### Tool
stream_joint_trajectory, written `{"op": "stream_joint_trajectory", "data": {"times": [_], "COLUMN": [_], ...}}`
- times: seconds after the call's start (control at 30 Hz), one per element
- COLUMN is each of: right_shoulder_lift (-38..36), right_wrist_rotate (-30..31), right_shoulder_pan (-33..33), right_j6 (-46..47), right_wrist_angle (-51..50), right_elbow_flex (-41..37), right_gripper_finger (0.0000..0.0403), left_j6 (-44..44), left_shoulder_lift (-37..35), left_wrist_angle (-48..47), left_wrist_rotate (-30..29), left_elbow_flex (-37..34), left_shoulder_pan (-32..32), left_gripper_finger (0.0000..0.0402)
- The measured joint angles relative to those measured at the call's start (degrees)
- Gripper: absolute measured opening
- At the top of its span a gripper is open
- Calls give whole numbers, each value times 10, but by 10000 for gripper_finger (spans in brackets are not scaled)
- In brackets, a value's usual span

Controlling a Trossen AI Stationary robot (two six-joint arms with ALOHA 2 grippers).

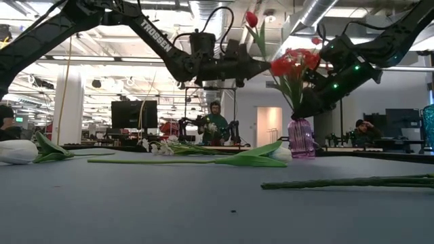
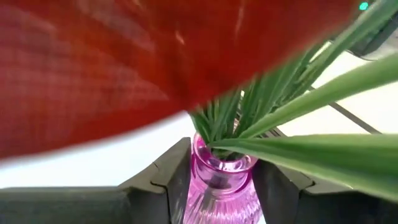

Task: Sort flowers into vase by color
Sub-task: Put the red tulip into the purple vase

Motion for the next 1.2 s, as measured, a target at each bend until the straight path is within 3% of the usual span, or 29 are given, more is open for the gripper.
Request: {"op": "stream_joint_trajectory", "data": {"times": [0.4,0.63,0.97,1.2], "right_shoulder_lift": [-1,0,0,0], "right_wrist_rotate": [-1,-1,-1,-1], "right_shoulder_pan": [0,0,0,0], "right_j6": [-3,-6,-7,-13], "right_wrist_angle": [-3,-3,-3,-2], "right_elbow_flex": [0,-1,-1,-1], "right_gripper_finger": [170,154,156,156], "left_j6": [-21,-38,-91,-83], "left_shoulder_lift": [0,0,0,0], "left_wrist_angle": [10,10,47,47], "left_wrist_rotate": [30,77,89,69], "left_elbow_flex": [0,0,0,0], "left_shoulder_pan": [5,8,28,24], "left_gripper_finger": [0,0,0,0]}}
